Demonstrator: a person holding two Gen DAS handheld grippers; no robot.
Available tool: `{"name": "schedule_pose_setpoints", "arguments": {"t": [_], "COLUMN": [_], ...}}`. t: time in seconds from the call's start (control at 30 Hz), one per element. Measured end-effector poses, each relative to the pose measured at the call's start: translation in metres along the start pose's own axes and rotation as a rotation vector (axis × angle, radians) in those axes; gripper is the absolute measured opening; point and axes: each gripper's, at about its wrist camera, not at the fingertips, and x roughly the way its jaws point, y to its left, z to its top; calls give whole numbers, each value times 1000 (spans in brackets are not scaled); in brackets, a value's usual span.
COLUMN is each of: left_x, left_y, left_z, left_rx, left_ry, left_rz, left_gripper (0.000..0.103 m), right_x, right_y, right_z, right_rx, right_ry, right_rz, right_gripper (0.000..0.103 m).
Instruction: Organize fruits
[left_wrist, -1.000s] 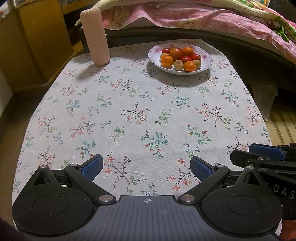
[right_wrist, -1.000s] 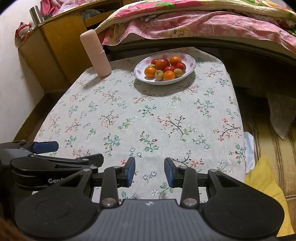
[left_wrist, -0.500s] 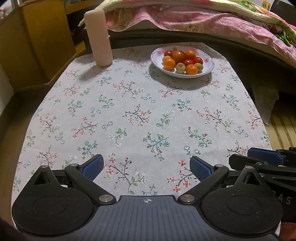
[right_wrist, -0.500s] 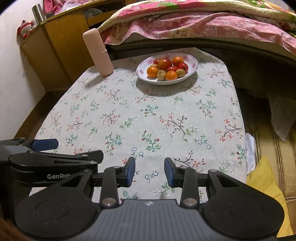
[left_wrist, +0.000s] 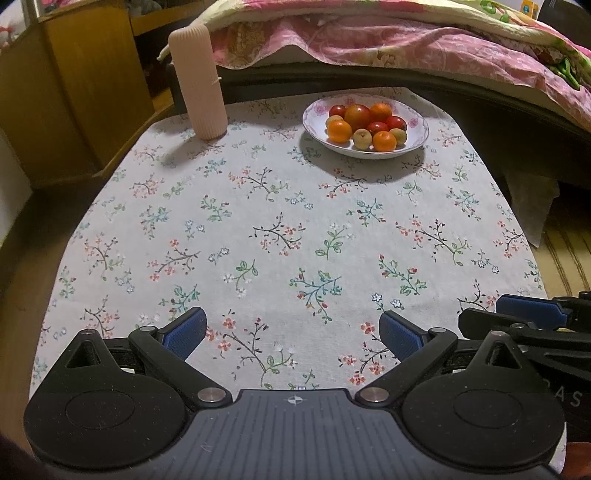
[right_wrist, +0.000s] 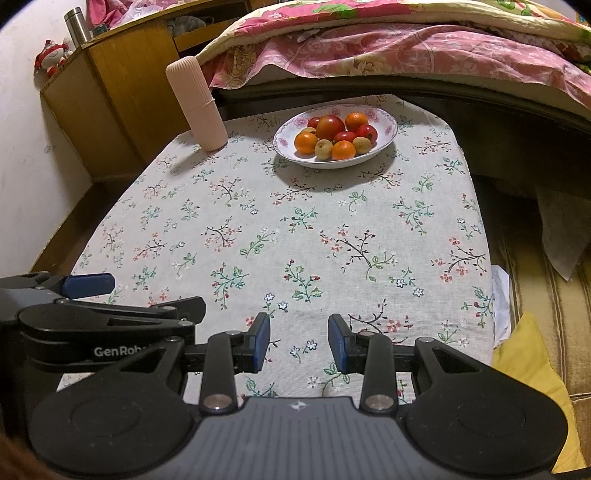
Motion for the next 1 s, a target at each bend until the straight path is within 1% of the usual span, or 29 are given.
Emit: {"name": "schedule_pose_setpoints", "arguments": {"t": [0.13,1.0], "left_x": [1,-2], "left_y": [0,1], "left_z": [0,-1], "left_rx": [-4,11], "left_ry": [5,-21], "left_rz": [-8,3], "left_gripper": [99,100], "right_x": [0,0], "right_y": [0,0], "right_z": [0,0], "right_rx": [0,0], "right_ry": [-1,0], "right_rz": [0,1], "right_gripper": [35,35]}}
